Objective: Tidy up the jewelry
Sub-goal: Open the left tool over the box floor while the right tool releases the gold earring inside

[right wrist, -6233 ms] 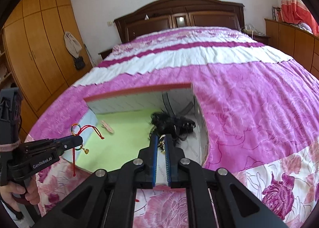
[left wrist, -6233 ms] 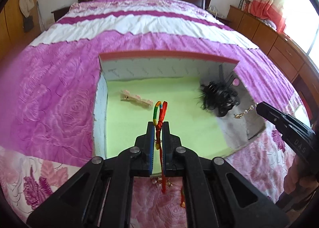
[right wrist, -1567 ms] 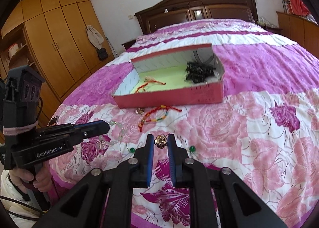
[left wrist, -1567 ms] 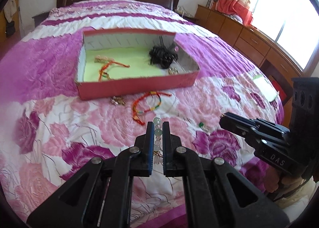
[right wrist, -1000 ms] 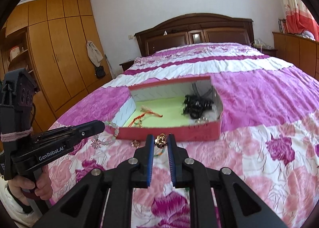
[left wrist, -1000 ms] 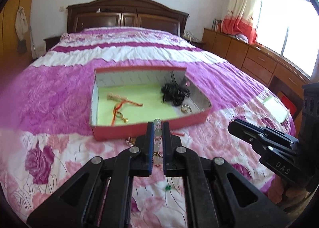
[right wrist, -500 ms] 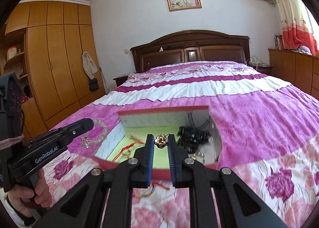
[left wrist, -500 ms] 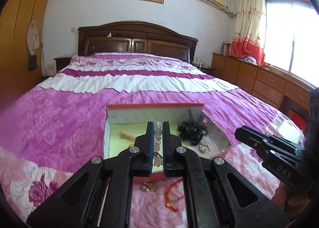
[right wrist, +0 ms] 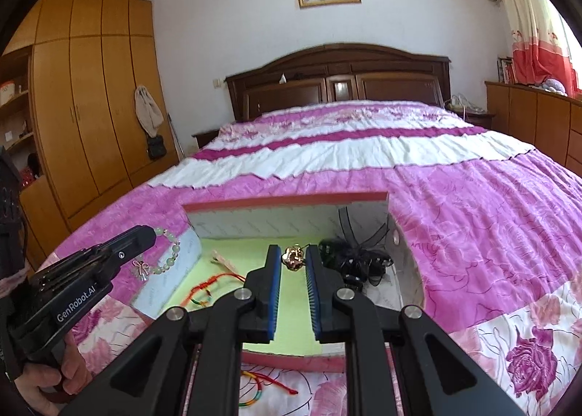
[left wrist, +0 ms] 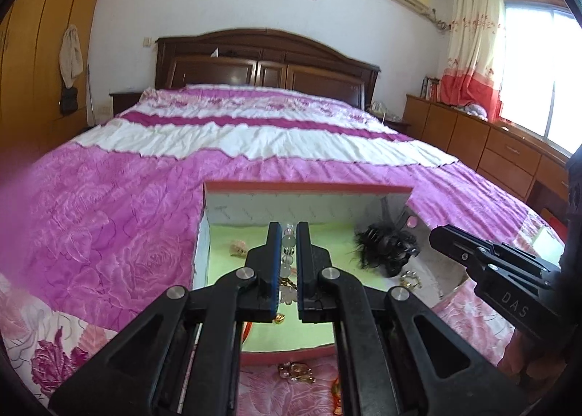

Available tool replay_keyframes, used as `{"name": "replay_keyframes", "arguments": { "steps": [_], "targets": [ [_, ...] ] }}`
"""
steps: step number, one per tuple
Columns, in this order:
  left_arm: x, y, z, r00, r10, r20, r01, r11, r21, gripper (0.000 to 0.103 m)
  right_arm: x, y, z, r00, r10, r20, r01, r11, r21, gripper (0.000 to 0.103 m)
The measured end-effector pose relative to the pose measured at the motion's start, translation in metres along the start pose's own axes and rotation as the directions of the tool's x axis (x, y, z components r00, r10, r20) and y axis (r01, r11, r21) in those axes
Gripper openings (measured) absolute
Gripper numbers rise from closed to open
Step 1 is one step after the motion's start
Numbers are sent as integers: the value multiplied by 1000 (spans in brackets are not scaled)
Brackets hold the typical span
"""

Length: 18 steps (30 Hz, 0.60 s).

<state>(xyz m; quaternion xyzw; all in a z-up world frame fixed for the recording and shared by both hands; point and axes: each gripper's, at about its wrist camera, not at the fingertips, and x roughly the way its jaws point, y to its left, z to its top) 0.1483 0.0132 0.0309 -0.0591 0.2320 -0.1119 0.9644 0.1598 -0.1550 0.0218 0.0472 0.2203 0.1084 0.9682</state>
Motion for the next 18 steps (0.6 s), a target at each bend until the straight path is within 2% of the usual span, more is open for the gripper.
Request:
{"name": "replay_keyframes", "arguments": {
  "steps": [5, 13, 18],
  "targets": [
    [20, 3, -9, 997, 11, -79, -11, 1000, 1, 0, 25, 0, -8, 996, -11, -83, 10, 1000, -10, 15],
    [42, 7, -20, 981, 20, -192, -24, 1000, -14, 0, 58, -3, -23, 976, -24, -216, 22, 1000, -15, 16],
    [50, 10, -23, 970, 4, -245, -12, 999, -34, 0, 65, -5, -25, 968, -27, -250, 24, 1000, -12, 16]
  ]
}}
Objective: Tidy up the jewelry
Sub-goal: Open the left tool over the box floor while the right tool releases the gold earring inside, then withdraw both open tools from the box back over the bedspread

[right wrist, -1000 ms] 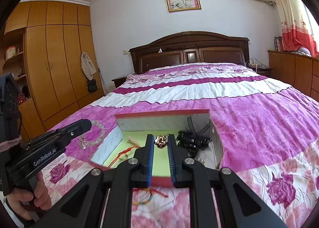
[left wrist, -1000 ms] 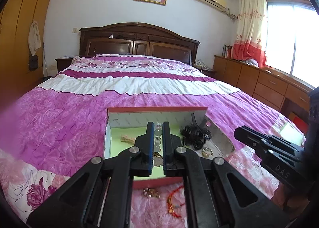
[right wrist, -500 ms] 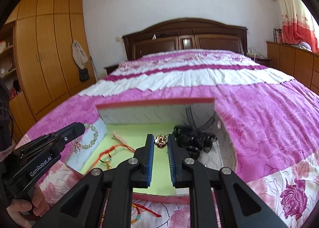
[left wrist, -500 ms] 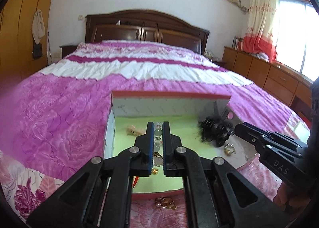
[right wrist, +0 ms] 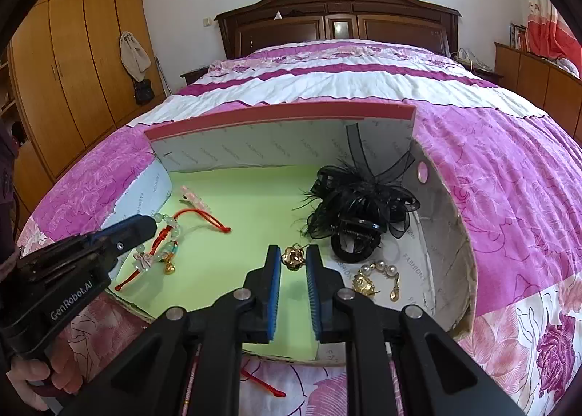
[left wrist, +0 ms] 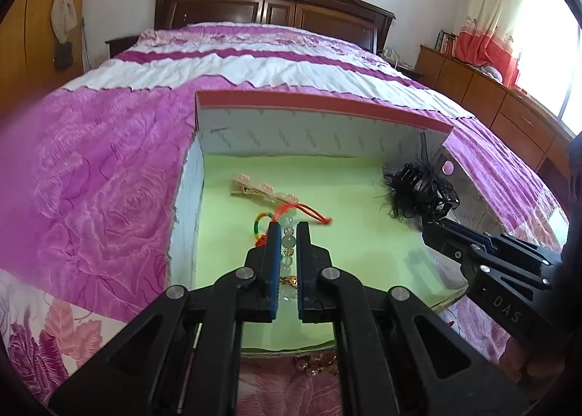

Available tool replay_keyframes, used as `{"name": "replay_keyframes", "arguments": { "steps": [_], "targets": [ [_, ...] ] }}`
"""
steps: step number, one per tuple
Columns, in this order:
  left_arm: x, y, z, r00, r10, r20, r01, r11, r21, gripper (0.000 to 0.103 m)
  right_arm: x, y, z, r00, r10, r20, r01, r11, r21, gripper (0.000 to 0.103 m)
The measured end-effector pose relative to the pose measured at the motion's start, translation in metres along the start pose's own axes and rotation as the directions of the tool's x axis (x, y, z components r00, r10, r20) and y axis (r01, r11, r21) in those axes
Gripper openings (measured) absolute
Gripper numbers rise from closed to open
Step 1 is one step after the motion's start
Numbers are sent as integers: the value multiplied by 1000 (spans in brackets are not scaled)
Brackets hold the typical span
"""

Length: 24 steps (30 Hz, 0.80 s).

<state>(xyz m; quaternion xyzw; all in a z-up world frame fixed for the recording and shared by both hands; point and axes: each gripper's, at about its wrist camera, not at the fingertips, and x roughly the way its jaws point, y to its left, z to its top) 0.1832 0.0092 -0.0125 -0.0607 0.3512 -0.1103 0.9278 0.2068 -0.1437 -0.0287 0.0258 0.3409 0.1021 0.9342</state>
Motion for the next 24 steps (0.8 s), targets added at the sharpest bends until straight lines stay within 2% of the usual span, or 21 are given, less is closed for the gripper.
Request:
{"name": "replay_keyframes", "arguments": {
  "steps": [2, 3, 4, 5, 7, 8, 18, 24],
  "targets": [
    [1, 1, 0, 1000, 2, -13, -2, 1000, -4, 2, 1, 0, 2, 1000, 2, -7, -2, 1000, 8, 17],
    [1, 1, 0, 1000, 9, -20, -9, 1000, -6, 6, 1, -1, 2, 1000, 5, -11, -5, 1000, 12, 18],
    [2, 2, 1, 1000, 13, -25, -13, 1000, -8, 12, 1, -1, 2, 1000, 9, -14, -9, 1000, 14, 22],
    [2, 2, 1, 1000, 12, -27, -12, 1000, -8, 13, 1, 0, 3, 1000, 14, -17, -13, 1000, 14, 24],
    [-1, 1, 1, 1000, 13, -25, -13, 1000, -4, 20, 0, 2, 3, 1000, 27, -16, -26, 1000, 14, 37],
    [-3, 0, 1, 1000, 12, -20, -12, 1000, -2, 22, -2, 2, 3, 999, 36, -13, -35, 999, 16, 38],
    [-36, -8, 5, 1000, -27, 6, 27, 999, 22, 26, -36, -5, 10, 995, 94, 42, -98, 991, 93, 39],
    [-48, -9, 0, 998, -43, -43, 43, 999, 9, 26, -65, -9, 8, 991, 112, 69, -119, 987, 107, 39]
  ]
}}
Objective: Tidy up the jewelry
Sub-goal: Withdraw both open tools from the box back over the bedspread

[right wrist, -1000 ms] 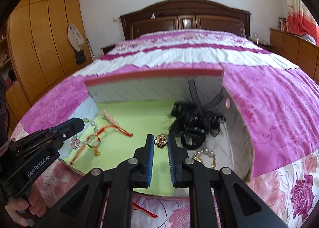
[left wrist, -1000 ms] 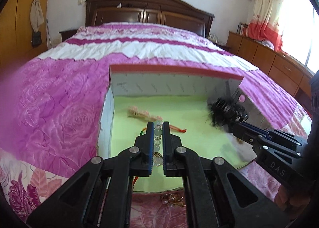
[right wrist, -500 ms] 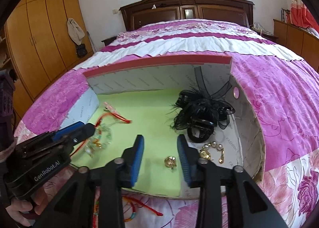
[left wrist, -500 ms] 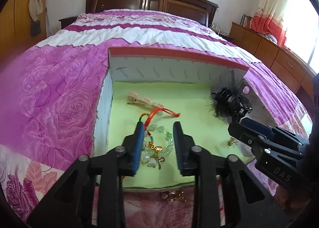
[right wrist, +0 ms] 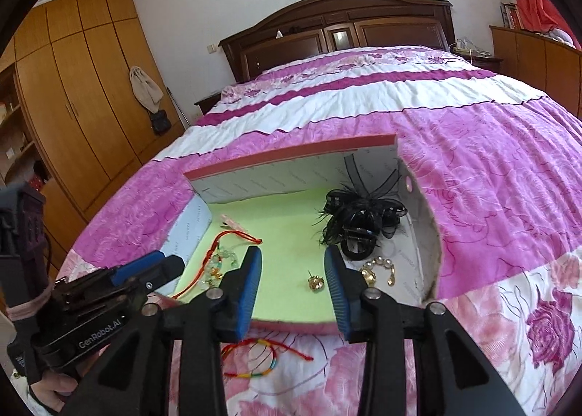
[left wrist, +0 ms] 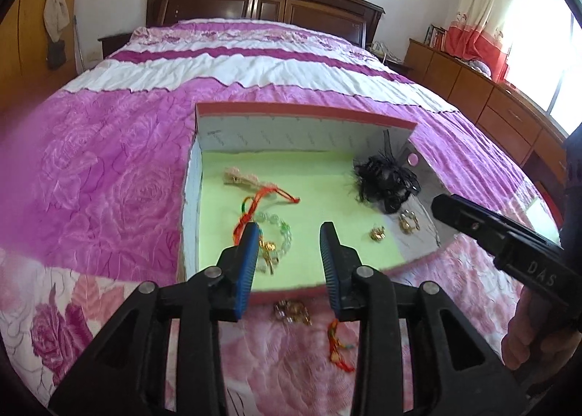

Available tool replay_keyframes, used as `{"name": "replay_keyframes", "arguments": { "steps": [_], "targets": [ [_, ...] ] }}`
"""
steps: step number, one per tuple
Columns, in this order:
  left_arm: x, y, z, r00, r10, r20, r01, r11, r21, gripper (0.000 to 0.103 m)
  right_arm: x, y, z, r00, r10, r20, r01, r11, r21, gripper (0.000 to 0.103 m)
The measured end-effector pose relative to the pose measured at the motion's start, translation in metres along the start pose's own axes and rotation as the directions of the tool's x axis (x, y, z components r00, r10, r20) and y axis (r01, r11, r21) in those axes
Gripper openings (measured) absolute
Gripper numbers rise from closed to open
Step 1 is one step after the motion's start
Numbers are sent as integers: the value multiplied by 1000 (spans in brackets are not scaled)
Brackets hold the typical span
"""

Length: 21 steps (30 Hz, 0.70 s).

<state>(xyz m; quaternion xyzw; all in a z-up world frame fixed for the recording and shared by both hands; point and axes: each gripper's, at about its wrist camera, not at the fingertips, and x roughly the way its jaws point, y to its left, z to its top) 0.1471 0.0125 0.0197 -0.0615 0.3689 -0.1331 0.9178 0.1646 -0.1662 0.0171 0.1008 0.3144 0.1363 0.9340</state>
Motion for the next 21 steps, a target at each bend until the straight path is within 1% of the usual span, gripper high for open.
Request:
{"name": "replay_keyframes", "arguments": {
  "steps": [4, 9, 15, 21],
  "targets": [
    [-6, -2, -6, 999, -37, -24, 37, 999, -17, 27, -16, -3, -5, 1000, 1, 2, -1, 1000, 11, 39],
    [-7, -13, -12, 996, -70, -57, 70, 998, -6, 27, -36, -13, -15, 1000, -12, -6, 12, 1000, 26, 39],
    [2, -26, -24, 991, -78, -113, 82, 996, 31, 27, -53, -28, -31, 998, -46, -33, 47, 998, 39, 39],
    [15, -37, -33, 983, -71, -169, 83, 994, 65, 27, -61, -45, -49, 997, -54, -63, 58, 995, 76, 39]
  ]
}}
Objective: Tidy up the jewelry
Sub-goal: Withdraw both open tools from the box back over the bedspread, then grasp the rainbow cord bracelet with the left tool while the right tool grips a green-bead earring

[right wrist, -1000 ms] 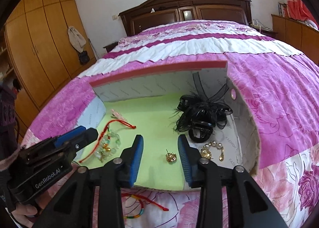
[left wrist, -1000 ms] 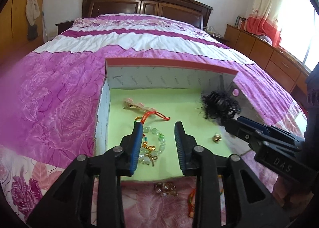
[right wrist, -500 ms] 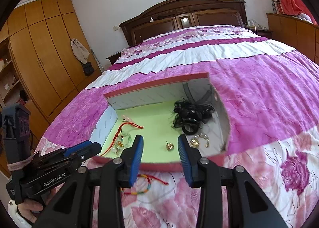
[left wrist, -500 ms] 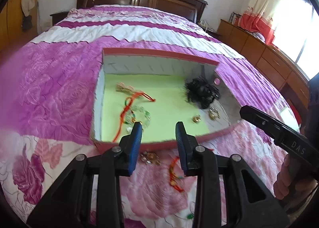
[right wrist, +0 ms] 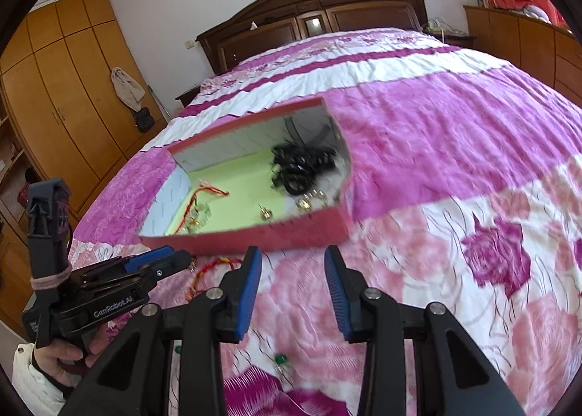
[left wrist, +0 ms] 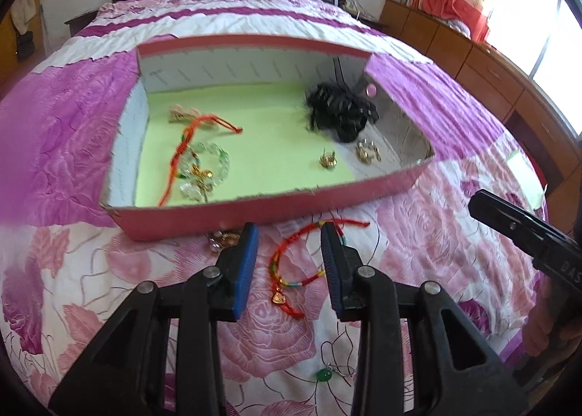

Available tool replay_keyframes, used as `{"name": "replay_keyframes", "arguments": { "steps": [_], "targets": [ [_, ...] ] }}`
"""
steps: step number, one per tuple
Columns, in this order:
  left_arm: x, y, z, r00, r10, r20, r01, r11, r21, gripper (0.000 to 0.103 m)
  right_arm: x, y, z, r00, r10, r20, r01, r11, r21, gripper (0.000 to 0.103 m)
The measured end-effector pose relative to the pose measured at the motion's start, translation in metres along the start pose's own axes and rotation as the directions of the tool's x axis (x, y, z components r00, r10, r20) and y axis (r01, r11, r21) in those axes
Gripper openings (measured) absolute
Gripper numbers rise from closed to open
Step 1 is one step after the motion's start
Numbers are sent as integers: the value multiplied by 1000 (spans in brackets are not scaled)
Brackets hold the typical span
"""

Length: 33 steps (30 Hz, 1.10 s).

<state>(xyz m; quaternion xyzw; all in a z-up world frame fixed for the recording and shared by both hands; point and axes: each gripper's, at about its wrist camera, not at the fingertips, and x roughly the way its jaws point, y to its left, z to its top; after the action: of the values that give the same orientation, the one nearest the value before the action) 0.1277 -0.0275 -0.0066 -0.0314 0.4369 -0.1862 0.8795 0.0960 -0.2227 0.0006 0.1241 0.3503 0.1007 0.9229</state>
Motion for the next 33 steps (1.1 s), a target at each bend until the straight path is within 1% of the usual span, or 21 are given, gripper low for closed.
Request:
{"name": "replay_keyframes", "arguments": {
  "steps": [10, 15, 17, 18, 19, 20, 27, 33],
  "targets": [
    [28, -5, -10, 996, 35, -82, -31, 999, 44, 27, 7, -19, -18, 999, -1, -38, 3, 999, 47, 39],
    [34, -4, -13, 996, 38, -83, -33, 998, 55, 27, 10, -25, -22, 999, 8, -51, -5, 998, 68, 39],
    [34, -3, -14, 996, 36, -79, -32, 998, 56, 24, 12, -26, -22, 998, 11, -55, -6, 997, 75, 39],
    [34, -2, -13, 996, 35, -77, -31, 998, 56, 15, 12, -27, -22, 998, 12, -56, -8, 997, 77, 39],
    [34, -2, -13, 997, 34, -76, -30, 998, 55, 5, 12, -27, -23, 998, 13, -57, -8, 997, 79, 39],
    [34, -1, -13, 997, 30, -77, -26, 998, 53, 0, 12, -27, -23, 998, 14, -57, -9, 997, 80, 39],
    [25, 4, -14, 998, -1, -62, 2, 1000, 9, 0, 11, -26, -23, 998, 10, -57, -5, 997, 76, 39],
    [-1, 12, -15, 1000, -19, -15, 19, 999, -26, 0, 5, -20, -25, 998, 4, -59, -1, 998, 58, 39]
  ]
}}
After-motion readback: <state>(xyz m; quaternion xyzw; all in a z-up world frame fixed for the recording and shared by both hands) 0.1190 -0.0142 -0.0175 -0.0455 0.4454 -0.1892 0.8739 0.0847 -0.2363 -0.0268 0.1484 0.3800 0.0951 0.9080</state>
